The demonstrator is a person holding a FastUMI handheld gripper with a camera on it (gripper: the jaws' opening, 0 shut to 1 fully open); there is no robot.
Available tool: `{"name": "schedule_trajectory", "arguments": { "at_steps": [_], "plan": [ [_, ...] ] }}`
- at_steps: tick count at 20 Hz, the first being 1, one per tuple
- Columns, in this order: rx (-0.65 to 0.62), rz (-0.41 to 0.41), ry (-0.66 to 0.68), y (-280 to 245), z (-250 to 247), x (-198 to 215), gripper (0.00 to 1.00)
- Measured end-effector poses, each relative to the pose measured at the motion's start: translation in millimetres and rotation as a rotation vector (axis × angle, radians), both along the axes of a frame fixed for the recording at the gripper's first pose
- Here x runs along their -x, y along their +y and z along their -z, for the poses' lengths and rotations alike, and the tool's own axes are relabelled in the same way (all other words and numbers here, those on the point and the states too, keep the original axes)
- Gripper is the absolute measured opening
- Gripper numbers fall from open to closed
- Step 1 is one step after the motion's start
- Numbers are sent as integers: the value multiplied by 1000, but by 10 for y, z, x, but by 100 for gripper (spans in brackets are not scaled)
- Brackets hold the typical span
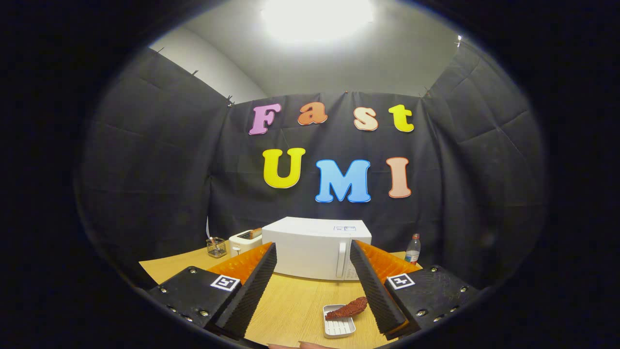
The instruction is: Open the microwave, put the food inside, and close the microwave door.
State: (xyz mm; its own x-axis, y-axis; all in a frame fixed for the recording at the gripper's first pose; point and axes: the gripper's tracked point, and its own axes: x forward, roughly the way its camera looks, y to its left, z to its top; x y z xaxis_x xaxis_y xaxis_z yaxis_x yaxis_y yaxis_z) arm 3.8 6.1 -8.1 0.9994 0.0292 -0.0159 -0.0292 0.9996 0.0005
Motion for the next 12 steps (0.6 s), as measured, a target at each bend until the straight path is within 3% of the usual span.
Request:
{"name": "schedule_trajectory", "arguments": {
  "at_steps": [12],
  "plan": [
    [5,-30,-33,26,5,-315,95]
  ]
}}
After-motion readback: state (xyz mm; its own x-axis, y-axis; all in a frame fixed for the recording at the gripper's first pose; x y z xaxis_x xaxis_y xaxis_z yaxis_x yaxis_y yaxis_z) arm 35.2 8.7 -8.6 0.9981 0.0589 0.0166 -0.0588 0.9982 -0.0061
